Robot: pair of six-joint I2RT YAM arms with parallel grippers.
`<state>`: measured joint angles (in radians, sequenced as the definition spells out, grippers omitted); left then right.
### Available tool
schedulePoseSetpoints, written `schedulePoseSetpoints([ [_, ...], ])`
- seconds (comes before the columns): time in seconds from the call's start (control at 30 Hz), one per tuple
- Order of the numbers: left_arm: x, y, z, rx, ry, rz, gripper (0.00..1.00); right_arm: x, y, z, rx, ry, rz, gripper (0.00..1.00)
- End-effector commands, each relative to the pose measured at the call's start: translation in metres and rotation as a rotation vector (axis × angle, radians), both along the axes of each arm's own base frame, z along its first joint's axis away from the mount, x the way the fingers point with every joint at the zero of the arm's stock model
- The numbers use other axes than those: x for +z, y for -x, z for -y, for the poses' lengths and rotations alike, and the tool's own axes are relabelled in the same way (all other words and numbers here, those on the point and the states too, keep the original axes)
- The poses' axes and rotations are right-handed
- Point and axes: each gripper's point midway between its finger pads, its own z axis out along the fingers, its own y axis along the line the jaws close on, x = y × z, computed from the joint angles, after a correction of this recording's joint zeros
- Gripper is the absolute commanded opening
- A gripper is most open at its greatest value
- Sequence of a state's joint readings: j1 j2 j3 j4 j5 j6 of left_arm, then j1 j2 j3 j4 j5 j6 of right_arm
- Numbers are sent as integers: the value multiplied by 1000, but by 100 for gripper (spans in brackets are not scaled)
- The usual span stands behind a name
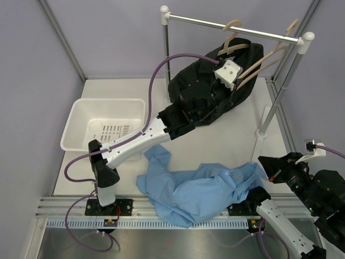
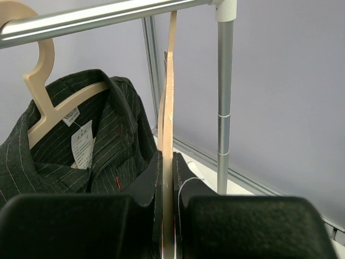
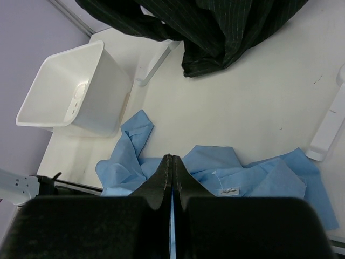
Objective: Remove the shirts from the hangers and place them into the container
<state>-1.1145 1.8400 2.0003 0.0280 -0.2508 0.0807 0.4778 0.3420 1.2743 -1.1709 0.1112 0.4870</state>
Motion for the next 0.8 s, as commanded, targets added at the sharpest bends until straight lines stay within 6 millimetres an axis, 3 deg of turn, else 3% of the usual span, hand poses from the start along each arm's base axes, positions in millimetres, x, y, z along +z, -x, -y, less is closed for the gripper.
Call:
schedulePoseSetpoints([
  [0.0, 56, 15, -20, -17, 141, 72, 0, 8, -2, -4, 12, -20, 31, 0],
  [0.07, 60, 18, -26, -19, 161, 74, 0, 8, -2, -3, 8, -19, 34, 0],
  [0.27, 40, 23, -34, -10, 158, 53, 0, 9, -3, -2, 4, -14, 36, 0],
  [0.5, 33, 31, -50, -3, 165, 39, 0, 7, -2, -2, 4, -21, 34, 0],
  [0.53, 30, 30, -52, 6, 164, 31, 4, 8, -2, -2, 4, -24, 36, 0],
  [0.57, 22, 29, -52, 9, 152, 20, 11, 9, -2, -2, 4, -23, 38, 0],
  [0.63, 18, 30, -57, 16, 148, 9, 36, 10, -2, -1, 0, -21, 37, 0],
  [0.67, 14, 30, -58, 17, 142, -5, 63, 12, -2, -1, -3, -19, 33, 9],
  [0.73, 1, 34, -58, 9, 82, -40, 76, 13, -3, -1, -2, -12, 32, 31],
  [0.77, -3, 34, -60, 13, 64, -57, 84, 14, -3, 0, -3, -8, 32, 50],
])
